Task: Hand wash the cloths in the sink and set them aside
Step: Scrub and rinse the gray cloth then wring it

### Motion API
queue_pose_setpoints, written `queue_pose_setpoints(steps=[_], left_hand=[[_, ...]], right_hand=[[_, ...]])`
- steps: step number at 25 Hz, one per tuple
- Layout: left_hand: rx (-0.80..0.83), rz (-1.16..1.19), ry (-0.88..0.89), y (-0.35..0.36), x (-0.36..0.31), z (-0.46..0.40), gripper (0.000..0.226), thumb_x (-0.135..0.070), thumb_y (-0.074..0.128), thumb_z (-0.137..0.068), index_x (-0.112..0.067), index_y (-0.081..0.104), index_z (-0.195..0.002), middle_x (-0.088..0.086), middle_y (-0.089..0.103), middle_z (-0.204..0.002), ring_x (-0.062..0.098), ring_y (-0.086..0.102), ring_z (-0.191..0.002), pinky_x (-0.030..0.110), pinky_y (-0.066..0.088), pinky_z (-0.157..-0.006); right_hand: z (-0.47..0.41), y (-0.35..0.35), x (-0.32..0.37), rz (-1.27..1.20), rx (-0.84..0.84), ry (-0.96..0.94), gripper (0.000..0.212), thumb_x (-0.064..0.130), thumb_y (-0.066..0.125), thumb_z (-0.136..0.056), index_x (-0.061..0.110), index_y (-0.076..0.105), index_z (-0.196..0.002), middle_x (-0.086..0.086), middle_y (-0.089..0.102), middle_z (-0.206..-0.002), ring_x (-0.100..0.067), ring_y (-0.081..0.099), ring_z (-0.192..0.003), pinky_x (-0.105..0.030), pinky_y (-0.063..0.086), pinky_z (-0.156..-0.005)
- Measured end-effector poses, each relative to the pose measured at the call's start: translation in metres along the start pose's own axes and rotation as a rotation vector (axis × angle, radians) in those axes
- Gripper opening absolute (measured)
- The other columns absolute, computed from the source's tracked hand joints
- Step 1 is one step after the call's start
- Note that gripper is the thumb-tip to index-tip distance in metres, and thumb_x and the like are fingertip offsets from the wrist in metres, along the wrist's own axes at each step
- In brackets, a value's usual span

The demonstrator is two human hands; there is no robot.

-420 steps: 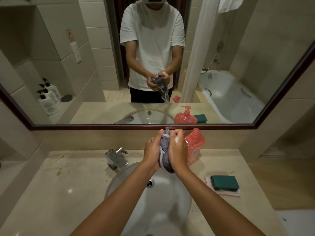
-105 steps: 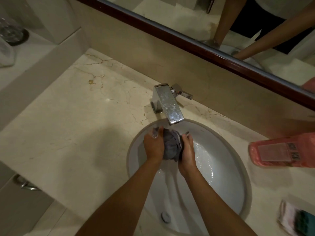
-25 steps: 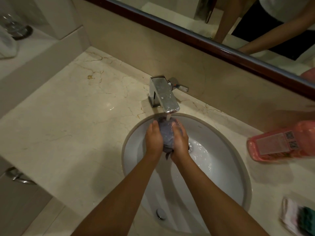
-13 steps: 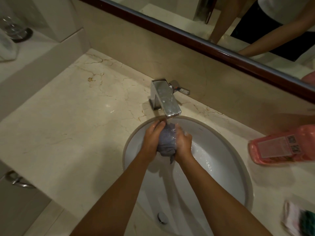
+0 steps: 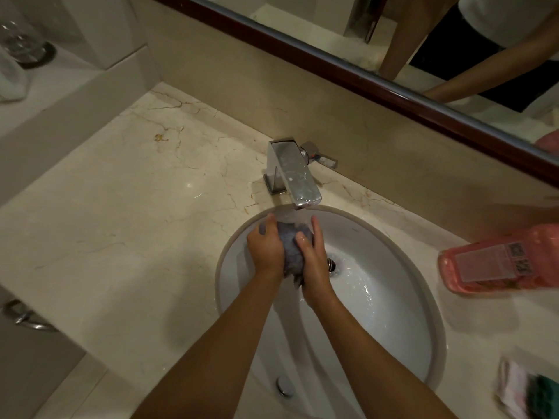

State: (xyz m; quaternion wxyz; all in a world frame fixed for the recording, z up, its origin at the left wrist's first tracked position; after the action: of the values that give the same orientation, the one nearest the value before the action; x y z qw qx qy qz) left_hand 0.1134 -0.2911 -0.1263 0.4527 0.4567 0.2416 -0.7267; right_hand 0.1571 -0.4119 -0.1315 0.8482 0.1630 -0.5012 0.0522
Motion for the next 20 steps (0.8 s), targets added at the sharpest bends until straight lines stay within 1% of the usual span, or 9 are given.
queue_pose_setpoints(steps=[2, 4, 5, 7, 10, 13, 15, 18, 20], left_hand=[[0.044, -0.011, 0.010, 0.005, 0.000, 0.002, 0.035, -0.028, 0.055, -0.102, -0.020, 0.064, -0.069, -0.005, 0.067, -0.062, 0.009, 0.067, -0.061, 0.021, 0.051, -0.056], [0.054, -0.040, 0.021, 0.006, 0.000, 0.002, 0.035, -0.029, 0.055, -0.103, -0.020, 0.065, -0.070, -0.004, 0.067, -0.063, 0.011, 0.068, -0.063, 0.022, 0.052, -0.056], [0.052, -0.051, 0.029, 0.006, -0.002, 0.002, 0.036, -0.030, 0.055, -0.103, -0.020, 0.065, -0.070, -0.004, 0.067, -0.063, 0.011, 0.068, -0.063, 0.024, 0.053, -0.058], [0.033, -0.074, 0.045, 0.004, -0.004, 0.000, 0.037, -0.029, 0.055, -0.103, -0.019, 0.064, -0.069, -0.004, 0.066, -0.063, 0.009, 0.066, -0.061, 0.027, 0.052, -0.062], [-0.018, -0.124, 0.077, 0.002, -0.010, -0.001, 0.035, -0.030, 0.055, -0.102, -0.022, 0.064, -0.070, -0.005, 0.066, -0.065, 0.000, 0.064, -0.058, 0.027, 0.053, -0.065], [-0.039, -0.171, 0.099, -0.001, -0.011, 0.001, 0.037, -0.033, 0.056, -0.102, -0.020, 0.063, -0.068, -0.004, 0.065, -0.064, 0.000, 0.063, -0.055, 0.026, 0.053, -0.063], [-0.018, -0.193, 0.095, -0.002, -0.006, 0.008, 0.037, -0.035, 0.055, -0.102, -0.018, 0.059, -0.070, 0.001, 0.063, -0.067, 0.010, 0.065, -0.064, 0.035, 0.056, -0.067], [0.122, -0.222, 0.077, 0.003, 0.005, 0.016, 0.016, -0.037, 0.057, -0.101, -0.022, 0.060, -0.097, 0.003, 0.069, -0.095, 0.023, 0.070, -0.092, 0.047, 0.059, -0.086], [0.273, -0.180, 0.083, 0.011, 0.008, 0.021, 0.038, -0.035, 0.063, -0.097, -0.019, 0.054, -0.130, 0.005, 0.065, -0.125, 0.022, 0.065, -0.113, 0.045, 0.055, -0.098]], right_hand=[[-0.002, -0.002, -0.003, 0.003, -0.035, 0.001, 0.062, 0.042, 0.068, -0.089, 0.036, 0.044, -0.146, 0.002, 0.060, -0.128, -0.021, 0.068, -0.111, -0.038, 0.061, -0.086], [-0.007, -0.004, -0.001, 0.018, -0.107, 0.039, 0.042, 0.035, 0.064, -0.095, 0.020, 0.057, -0.134, -0.016, 0.068, -0.117, -0.034, 0.071, -0.103, -0.039, 0.063, -0.073], [-0.009, -0.004, -0.002, 0.009, -0.129, 0.071, 0.041, 0.037, 0.064, -0.092, 0.013, 0.060, -0.126, -0.021, 0.070, -0.111, -0.038, 0.072, -0.098, -0.042, 0.062, -0.069], [-0.013, -0.006, -0.001, -0.014, -0.172, 0.093, 0.035, 0.041, 0.066, -0.085, 0.015, 0.066, -0.109, -0.017, 0.074, -0.098, -0.034, 0.075, -0.087, -0.045, 0.062, -0.066], [-0.018, -0.013, 0.007, 0.031, -0.260, 0.032, 0.009, 0.031, 0.069, -0.093, 0.022, 0.070, -0.093, -0.002, 0.077, -0.080, -0.016, 0.075, -0.070, -0.025, 0.056, -0.053], [-0.020, -0.020, 0.005, 0.067, -0.353, 0.052, 0.014, 0.030, 0.070, -0.093, 0.021, 0.068, -0.081, 0.002, 0.074, -0.070, -0.013, 0.073, -0.063, -0.023, 0.055, -0.053], [-0.019, -0.024, 0.005, 0.130, -0.402, 0.080, 0.024, 0.036, 0.069, -0.093, 0.021, 0.065, -0.074, 0.005, 0.071, -0.061, -0.010, 0.070, -0.055, -0.022, 0.053, -0.051], [-0.020, -0.031, 0.006, 0.195, -0.474, 0.124, 0.034, 0.043, 0.065, -0.094, 0.020, 0.065, -0.069, 0.003, 0.069, -0.061, -0.010, 0.066, -0.052, -0.019, 0.046, -0.049], [-0.021, -0.033, 0.010, 0.181, -0.506, 0.170, 0.039, 0.047, 0.057, -0.096, 0.018, 0.066, -0.072, -0.001, 0.070, -0.068, -0.016, 0.068, -0.063, -0.026, 0.048, -0.057]])
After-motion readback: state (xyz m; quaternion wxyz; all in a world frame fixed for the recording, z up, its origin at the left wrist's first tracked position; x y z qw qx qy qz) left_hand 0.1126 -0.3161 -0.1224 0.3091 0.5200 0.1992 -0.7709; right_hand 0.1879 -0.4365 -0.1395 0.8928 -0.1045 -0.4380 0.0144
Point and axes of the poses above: each hand's wrist, its own z-axis away from the middle knuckle, its own y-axis out of the palm, x = y × z, the point moved 8 cm from there along -z, towards the middle knuckle
